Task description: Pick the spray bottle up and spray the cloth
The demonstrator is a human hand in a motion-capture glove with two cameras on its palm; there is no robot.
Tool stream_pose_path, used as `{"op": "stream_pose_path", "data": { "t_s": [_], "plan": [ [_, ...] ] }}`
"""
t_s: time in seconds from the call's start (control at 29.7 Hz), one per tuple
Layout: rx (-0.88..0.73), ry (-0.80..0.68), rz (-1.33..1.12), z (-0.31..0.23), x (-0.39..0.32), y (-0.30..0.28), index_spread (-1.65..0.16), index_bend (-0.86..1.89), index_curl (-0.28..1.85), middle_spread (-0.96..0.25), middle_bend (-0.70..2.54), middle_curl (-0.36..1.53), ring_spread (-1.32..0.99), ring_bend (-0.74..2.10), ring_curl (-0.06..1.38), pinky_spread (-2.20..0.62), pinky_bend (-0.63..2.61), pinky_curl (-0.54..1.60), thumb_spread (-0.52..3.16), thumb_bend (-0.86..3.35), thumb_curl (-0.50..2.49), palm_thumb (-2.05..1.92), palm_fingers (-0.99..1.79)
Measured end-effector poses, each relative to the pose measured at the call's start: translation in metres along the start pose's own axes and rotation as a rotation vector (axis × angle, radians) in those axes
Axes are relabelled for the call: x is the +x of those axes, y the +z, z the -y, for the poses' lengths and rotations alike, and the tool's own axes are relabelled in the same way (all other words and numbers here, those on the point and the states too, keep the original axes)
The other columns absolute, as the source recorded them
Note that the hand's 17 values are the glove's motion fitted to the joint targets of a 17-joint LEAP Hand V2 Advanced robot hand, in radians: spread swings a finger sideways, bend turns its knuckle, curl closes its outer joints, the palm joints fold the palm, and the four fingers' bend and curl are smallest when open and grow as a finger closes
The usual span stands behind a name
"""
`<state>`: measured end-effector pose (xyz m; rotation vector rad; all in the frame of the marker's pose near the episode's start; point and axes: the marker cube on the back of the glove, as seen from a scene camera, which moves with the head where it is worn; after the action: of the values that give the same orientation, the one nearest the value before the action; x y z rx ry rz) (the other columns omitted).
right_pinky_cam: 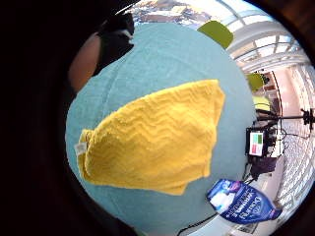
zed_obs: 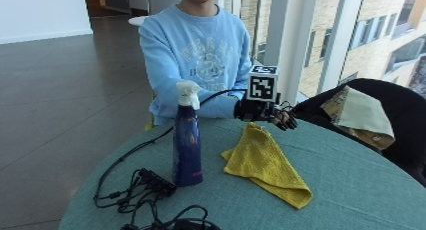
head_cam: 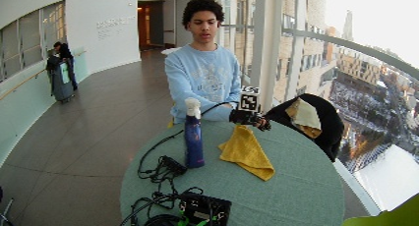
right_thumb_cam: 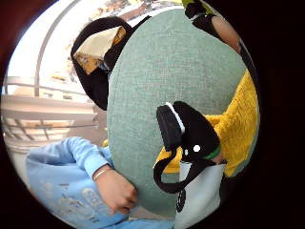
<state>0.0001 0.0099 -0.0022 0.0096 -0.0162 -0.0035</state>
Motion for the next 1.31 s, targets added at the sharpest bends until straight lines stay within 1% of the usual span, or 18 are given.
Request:
{"op": "stream_pose_path", "data": {
  "t_s": [0.1, 0.34, 0.57, 0.77, 0.97, 1.11, 1.21, 1.31],
  "plan": [
    [0.005, 0.004, 0.013, -0.021, 0.004, -0.003, -0.26, 0.24, 0.12, -0.04, 0.30, 0.12, -0.02, 0.30, 0.10, 0.12, 0.28, 0.10, 0.56, 0.30, 0.09, 0.46, 0.61],
    [0.029, 0.086, 0.027, -0.105, 0.025, -0.015, -0.34, 0.21, 0.21, -0.06, 0.30, 0.19, -0.03, 0.28, 0.17, 0.16, 0.26, 0.17, 0.88, 0.29, 0.13, 0.51, 0.58],
    [0.135, 0.244, 0.087, -0.190, 0.048, -0.032, -0.38, 0.18, 0.25, -0.07, 0.27, 0.23, -0.03, 0.25, 0.19, 0.18, 0.24, 0.21, 1.03, 0.25, 0.16, 0.52, 0.58],
    [0.238, 0.450, 0.187, -0.246, 0.077, -0.034, -0.39, 0.17, 0.27, -0.07, 0.25, 0.26, -0.03, 0.26, 0.21, 0.19, 0.23, 0.23, 1.10, 0.21, 0.18, 0.53, 0.59],
    [0.347, 0.597, 0.288, -0.273, 0.104, -0.033, -0.39, 0.15, 0.27, -0.07, 0.23, 0.28, -0.03, 0.27, 0.23, 0.19, 0.23, 0.26, 1.13, 0.17, 0.19, 0.53, 0.60],
    [0.498, 0.742, 0.468, -0.275, 0.121, -0.038, -0.39, 0.14, 0.27, -0.08, 0.21, 0.29, -0.03, 0.28, 0.24, 0.19, 0.25, 0.27, 1.14, 0.14, 0.20, 0.53, 0.61],
    [0.640, 0.704, 0.584, -0.274, 0.140, -0.039, -0.39, 0.12, 0.27, -0.07, 0.20, 0.30, -0.03, 0.30, 0.25, 0.18, 0.26, 0.29, 1.14, 0.12, 0.21, 0.54, 0.61],
    [0.751, 0.684, 0.618, -0.272, 0.159, -0.039, -0.39, 0.10, 0.26, -0.07, 0.20, 0.31, -0.03, 0.31, 0.26, 0.18, 0.28, 0.30, 1.14, 0.11, 0.22, 0.55, 0.61]
  ]
}}
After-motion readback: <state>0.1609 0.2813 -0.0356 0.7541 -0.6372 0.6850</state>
